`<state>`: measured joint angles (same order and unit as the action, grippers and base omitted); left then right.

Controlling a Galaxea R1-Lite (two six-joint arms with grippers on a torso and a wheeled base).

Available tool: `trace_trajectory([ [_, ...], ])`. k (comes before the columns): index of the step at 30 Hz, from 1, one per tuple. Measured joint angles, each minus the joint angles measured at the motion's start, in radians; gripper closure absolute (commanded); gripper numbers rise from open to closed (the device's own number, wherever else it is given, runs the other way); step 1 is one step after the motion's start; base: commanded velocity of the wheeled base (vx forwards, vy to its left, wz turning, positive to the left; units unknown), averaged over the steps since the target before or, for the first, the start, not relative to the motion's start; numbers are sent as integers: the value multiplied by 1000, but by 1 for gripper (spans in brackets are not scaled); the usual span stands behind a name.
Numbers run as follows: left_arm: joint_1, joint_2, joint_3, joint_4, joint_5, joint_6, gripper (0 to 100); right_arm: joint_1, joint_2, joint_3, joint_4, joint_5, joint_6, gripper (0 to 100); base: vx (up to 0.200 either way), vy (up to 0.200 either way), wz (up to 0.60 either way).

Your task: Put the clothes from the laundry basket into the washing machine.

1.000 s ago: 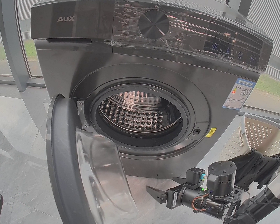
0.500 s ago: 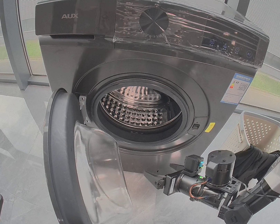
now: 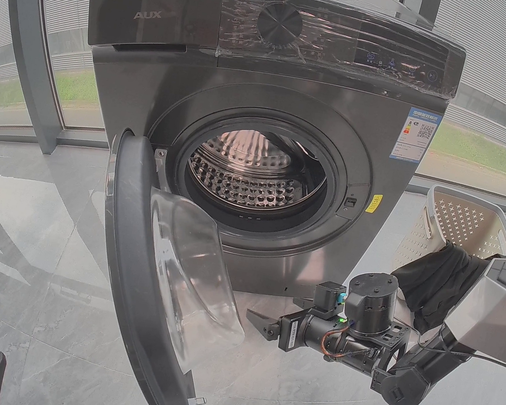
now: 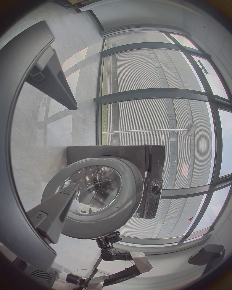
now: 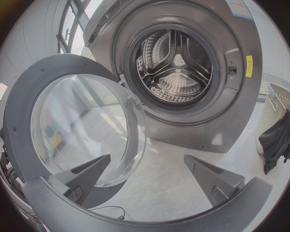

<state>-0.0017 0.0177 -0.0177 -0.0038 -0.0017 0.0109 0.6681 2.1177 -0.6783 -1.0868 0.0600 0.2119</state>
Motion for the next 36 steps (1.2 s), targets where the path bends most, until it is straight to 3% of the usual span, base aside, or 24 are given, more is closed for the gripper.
trace_trajectory([
  [12, 0, 0, 0, 0, 0, 0, 0, 107, 19, 8, -69, 3, 2, 0, 0, 0, 0],
  [21, 0, 0, 0, 0, 0, 0, 0, 68, 23, -58, -48, 16, -4, 0, 0, 0, 0],
  [27, 0, 0, 0, 0, 0, 0, 0, 63, 43, -150, 63, 37, -8, 0, 0, 0, 0],
  [36, 0, 0, 0, 0, 0, 0, 0, 78, 115, -240, 128, 37, -26, 0, 0, 0, 0],
])
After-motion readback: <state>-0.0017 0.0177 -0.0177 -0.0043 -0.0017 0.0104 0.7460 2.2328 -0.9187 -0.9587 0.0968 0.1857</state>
